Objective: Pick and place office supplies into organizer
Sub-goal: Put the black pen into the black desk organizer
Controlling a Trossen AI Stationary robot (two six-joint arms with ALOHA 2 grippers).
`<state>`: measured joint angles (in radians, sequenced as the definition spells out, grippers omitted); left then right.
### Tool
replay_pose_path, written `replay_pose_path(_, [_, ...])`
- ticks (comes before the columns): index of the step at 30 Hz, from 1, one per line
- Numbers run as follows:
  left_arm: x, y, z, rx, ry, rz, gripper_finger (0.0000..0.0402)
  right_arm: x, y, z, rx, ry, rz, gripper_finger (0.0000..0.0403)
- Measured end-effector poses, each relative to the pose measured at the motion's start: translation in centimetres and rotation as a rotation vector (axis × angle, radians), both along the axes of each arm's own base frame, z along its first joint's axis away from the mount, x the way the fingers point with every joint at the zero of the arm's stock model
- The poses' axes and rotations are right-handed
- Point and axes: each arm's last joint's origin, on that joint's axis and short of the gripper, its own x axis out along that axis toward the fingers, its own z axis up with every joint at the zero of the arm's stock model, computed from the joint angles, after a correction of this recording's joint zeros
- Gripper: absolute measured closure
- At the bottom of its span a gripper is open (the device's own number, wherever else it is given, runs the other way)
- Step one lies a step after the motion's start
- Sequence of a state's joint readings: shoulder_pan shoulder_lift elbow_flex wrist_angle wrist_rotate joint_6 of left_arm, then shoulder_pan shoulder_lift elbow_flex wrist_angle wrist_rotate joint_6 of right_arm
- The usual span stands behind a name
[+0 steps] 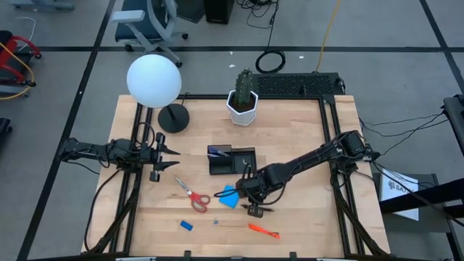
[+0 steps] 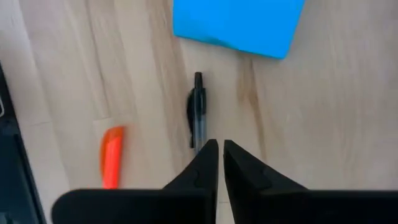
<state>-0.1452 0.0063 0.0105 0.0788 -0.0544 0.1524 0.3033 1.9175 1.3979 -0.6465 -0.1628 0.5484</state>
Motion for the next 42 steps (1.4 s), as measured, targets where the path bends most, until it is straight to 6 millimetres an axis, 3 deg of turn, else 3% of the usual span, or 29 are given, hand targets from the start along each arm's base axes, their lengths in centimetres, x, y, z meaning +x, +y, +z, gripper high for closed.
replay_pose_path(17, [0.0, 0.0, 0.0, 0.0, 0.0, 0.0, 0.0256, -0.5, 1.3, -0.3, 0.058, 0.019, 0.037, 0.0306])
replay_pose_path(27, [0.0, 0.0, 0.0, 0.0, 0.0, 0.0, 0.0256, -0.3, 1.5, -3.5, 0.042, 0.119, 0.045, 0.0269])
replay_pose_path(34, [0.0, 0.0, 0.0, 0.0, 0.0, 0.0, 0.0256, -0.5, 1.5, -5.7, 0.007, 0.221, 0.039, 0.0284])
replay_pose_path(42, [0.0, 0.0, 0.0, 0.0, 0.0, 0.0, 0.0256, -1.7, 0.9, -7.5, -0.144, 0.381, -0.018, 0.0343])
